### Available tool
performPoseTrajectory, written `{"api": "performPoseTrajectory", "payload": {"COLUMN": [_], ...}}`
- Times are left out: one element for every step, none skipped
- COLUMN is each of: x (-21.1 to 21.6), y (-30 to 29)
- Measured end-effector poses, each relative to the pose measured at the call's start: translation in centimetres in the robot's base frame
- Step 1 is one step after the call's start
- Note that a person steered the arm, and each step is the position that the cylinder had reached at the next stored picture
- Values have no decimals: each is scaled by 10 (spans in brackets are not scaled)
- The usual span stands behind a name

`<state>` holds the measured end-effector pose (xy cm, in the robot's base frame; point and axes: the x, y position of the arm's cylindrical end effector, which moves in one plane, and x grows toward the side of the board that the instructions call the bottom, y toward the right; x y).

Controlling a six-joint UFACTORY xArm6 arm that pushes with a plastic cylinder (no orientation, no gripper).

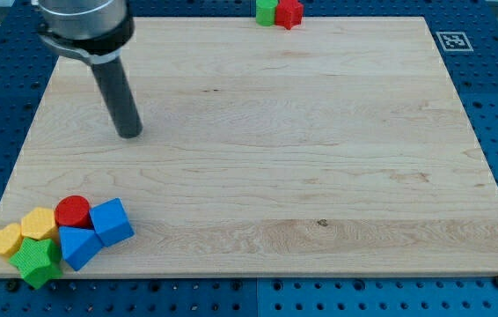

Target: Point your arm above yellow heart

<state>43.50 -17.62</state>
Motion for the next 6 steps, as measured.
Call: {"api": "performPoseTrajectory", "payload": {"x": [-5, 3, 37, 79, 85, 85], "y": [-34, -71, -104, -128, -128, -128]}}
